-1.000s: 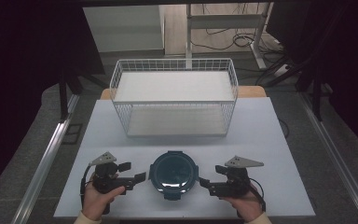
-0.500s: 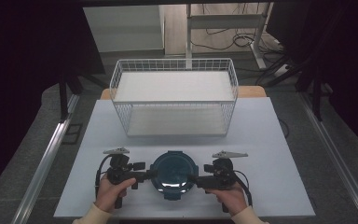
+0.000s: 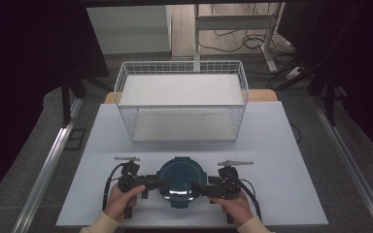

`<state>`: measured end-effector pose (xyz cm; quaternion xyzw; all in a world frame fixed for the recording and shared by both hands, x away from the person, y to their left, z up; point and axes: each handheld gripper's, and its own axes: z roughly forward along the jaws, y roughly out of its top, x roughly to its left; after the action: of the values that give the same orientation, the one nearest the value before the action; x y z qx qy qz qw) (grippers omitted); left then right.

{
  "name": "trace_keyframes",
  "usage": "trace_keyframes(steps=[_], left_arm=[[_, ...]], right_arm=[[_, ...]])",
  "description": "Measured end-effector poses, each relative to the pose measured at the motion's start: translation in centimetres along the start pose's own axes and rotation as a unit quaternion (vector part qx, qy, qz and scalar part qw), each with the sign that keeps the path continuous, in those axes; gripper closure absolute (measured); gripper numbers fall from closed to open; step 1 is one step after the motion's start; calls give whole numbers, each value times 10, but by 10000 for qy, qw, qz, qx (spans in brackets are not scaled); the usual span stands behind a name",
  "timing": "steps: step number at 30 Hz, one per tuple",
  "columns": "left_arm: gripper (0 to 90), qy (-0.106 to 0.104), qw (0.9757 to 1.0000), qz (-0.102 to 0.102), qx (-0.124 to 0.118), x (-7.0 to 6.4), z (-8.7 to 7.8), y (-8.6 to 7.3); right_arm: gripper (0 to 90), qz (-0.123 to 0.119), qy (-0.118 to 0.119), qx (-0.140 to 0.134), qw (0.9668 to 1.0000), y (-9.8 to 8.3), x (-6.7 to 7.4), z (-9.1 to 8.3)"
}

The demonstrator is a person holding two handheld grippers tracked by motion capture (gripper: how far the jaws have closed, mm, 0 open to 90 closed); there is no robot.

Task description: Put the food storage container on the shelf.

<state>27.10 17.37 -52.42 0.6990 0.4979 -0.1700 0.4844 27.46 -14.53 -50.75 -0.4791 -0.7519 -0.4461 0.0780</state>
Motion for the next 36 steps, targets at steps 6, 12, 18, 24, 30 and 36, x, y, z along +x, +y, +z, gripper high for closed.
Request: trace_keyframes(steps=[6, 12, 18, 24, 30, 36], left_arm=[[182, -217, 9993, -271, 113, 6, 8, -5], [219, -104, 9994, -289, 151, 3, 7, -6], [267, -78, 9991, -416, 101, 2, 4, -7], [312, -74, 9994, -323, 44, -1, -1, -9], [357, -54, 9997, -215, -69, -7, -5, -12], [379, -55, 9998, -166, -99, -9, -8, -12]], right_arm=[[106, 287, 175, 21, 9994, -2, -3, 4], [190, 618, 334, 43, 9975, -2, -6, 7], [267, 872, 430, -11, 9953, -4, -8, 7], [333, 966, 539, -113, 9938, -5, -10, 1], [370, 870, 530, -243, 9945, -10, -5, -6], [390, 675, 531, -320, 9958, -13, -1, -11]])
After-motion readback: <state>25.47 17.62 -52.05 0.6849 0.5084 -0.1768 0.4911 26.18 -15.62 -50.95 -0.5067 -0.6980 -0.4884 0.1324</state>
